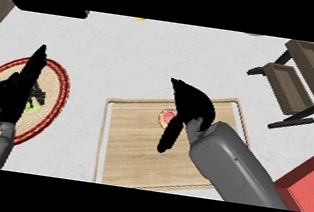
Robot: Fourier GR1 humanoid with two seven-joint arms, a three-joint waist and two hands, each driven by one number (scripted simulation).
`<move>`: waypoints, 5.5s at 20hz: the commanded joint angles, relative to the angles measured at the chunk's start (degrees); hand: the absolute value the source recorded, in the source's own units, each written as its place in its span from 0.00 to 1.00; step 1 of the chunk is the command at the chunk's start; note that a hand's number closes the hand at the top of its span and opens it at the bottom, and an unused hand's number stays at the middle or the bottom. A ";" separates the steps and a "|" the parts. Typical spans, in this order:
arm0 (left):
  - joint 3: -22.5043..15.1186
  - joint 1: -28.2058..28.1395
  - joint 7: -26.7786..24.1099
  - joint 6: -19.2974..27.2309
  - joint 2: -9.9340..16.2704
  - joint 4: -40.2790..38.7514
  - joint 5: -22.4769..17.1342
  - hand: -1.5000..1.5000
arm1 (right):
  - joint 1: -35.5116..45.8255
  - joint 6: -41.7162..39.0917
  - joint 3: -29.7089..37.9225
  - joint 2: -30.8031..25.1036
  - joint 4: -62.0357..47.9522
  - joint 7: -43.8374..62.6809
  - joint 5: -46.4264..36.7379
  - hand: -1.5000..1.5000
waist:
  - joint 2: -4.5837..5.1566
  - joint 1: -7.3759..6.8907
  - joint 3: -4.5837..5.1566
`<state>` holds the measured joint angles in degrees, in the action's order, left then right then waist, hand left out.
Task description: Pick the cupcake from the tray and place it in the tiered basket
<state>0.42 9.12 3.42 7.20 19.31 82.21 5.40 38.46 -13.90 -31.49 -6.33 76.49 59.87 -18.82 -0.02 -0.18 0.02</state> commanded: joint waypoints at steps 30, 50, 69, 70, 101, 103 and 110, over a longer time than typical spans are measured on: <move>4.43 1.26 -0.21 -4.08 -2.65 0.22 2.97 0.50 | 0.33 -5.93 -3.27 6.26 -13.54 -9.20 -5.35 1.00 | -0.02 -0.11 -0.01; 4.54 -1.71 1.31 -2.15 -4.25 2.37 4.93 0.50 | 3.45 -2.85 10.48 -2.36 36.98 2.16 -1.86 1.00 | -1.03 2.72 -0.05; 4.06 -1.43 0.80 -3.53 -4.59 2.87 5.17 0.50 | 29.58 -15.75 38.03 -26.45 27.18 1.13 10.92 1.00 | -0.15 0.22 0.08; 4.11 0.03 3.40 -3.29 -4.42 3.92 5.41 0.50 | 32.44 -15.16 37.29 -25.96 24.58 1.54 11.06 1.00 | -0.17 0.00 0.08; 5.14 0.41 -1.02 -4.18 -6.34 -0.30 5.70 0.50 | 26.62 -9.89 33.07 -41.67 -21.24 -57.45 -16.99 1.00 | 0.31 -0.65 0.01; 4.24 2.20 1.46 -3.74 -6.21 1.05 7.07 0.50 | 29.63 -11.50 32.80 -41.07 -25.57 -58.56 -17.45 1.00 | 0.35 -0.92 0.01; 6.08 2.73 0.69 -5.19 -4.99 -0.21 5.72 0.50 | 25.32 -15.27 38.15 -39.06 -29.74 -54.25 -12.71 0.00 | 0.14 -0.08 0.01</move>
<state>5.63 10.05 4.39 2.29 13.91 84.04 11.29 65.18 -27.92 5.20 -46.39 48.51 5.57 -32.61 0.19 -0.82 0.01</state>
